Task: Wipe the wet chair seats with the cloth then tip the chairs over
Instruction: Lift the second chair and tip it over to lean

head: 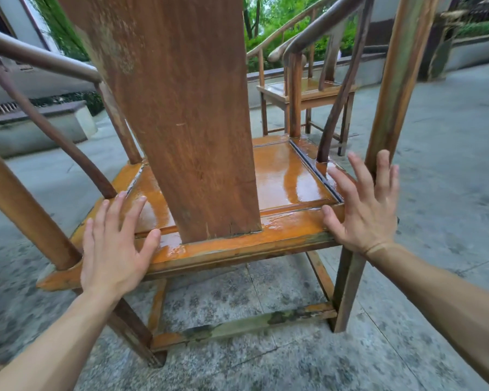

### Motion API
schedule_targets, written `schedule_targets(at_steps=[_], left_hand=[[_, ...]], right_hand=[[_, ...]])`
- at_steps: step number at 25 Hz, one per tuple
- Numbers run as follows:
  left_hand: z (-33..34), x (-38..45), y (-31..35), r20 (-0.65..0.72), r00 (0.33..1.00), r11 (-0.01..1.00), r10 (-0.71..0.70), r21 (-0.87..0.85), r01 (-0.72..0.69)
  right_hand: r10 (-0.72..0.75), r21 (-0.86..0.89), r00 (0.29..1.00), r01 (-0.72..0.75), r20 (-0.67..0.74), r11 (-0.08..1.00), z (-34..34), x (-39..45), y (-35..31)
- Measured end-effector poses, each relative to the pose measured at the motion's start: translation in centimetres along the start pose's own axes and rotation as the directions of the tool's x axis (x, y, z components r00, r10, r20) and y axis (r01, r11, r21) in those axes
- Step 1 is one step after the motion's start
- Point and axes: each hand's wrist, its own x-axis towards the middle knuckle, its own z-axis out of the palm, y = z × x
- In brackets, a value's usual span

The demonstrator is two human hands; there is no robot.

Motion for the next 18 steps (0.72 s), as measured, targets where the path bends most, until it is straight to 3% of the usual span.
schedule_targets(at_steps=[18], left_hand=[[3.8, 6.2, -0.2, 0.025, 0.977, 0.972, -0.211, 0.112, 0.207]], right_hand=[[-0.072, 0.176, 0.997, 0.073, -0.012, 0.982, 13.1, 6.5, 2.4]])
